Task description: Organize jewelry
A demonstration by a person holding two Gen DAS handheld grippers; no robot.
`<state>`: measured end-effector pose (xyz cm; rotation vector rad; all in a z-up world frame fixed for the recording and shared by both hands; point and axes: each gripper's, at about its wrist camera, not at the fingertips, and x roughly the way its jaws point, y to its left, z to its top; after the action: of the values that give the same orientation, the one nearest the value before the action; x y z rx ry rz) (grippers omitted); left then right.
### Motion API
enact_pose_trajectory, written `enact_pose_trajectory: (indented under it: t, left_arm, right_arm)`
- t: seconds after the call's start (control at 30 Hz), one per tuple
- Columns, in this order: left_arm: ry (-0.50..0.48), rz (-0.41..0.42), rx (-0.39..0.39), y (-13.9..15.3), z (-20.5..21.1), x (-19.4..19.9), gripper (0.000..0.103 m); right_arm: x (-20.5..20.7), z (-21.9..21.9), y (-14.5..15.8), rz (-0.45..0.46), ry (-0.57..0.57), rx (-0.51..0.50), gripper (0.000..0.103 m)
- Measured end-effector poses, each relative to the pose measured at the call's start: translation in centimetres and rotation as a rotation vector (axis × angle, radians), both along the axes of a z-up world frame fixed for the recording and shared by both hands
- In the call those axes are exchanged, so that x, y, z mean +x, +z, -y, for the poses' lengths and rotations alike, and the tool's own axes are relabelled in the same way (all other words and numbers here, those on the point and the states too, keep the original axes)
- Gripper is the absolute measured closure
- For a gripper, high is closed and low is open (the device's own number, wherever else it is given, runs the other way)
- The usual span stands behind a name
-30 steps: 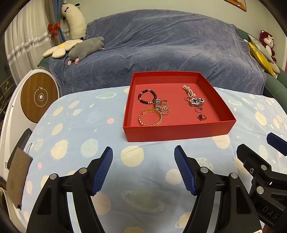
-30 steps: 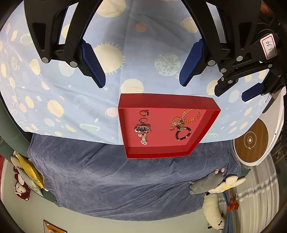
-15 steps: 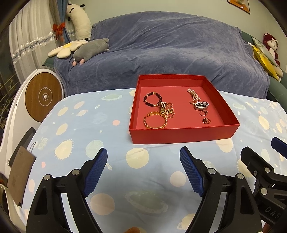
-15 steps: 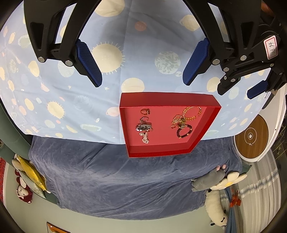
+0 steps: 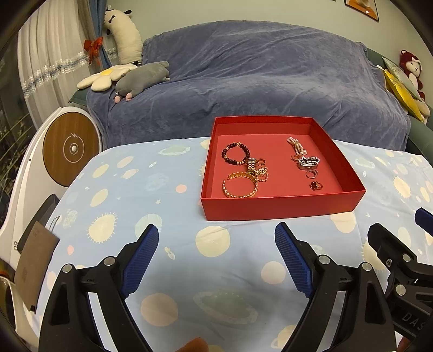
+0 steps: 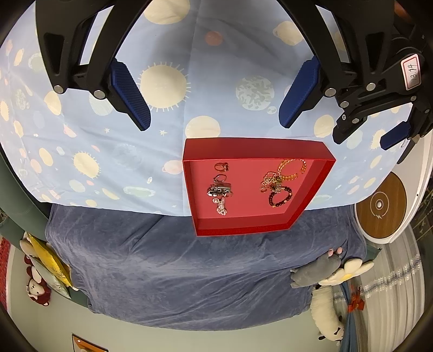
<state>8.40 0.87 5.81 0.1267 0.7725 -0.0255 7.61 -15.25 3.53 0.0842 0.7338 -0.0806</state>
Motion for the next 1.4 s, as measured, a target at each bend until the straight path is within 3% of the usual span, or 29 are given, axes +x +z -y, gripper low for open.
enact_pose_trajectory:
  t: [0.93, 1.0, 1.4]
  left_arm:
    - [0.02, 0.0, -0.017, -0.38, -0.38, -0.21, 0.018]
    - [0.032, 0.0, -0.015, -0.46, -0.48, -0.23, 0.012]
    - [0.03, 0.002, -0.029, -0.29, -0.59, -0.17, 0.012]
  right_arm:
    - [-0.16, -0.42, -0.33, -0.002, 0.011, -0.009, 0.009]
    - [-0.18, -0.4, -0.31, 0.0, 0.011, -0.007, 0.009]
    - [-0.18, -0.69, -0.44, 0.004, 0.007, -0.003, 0.007]
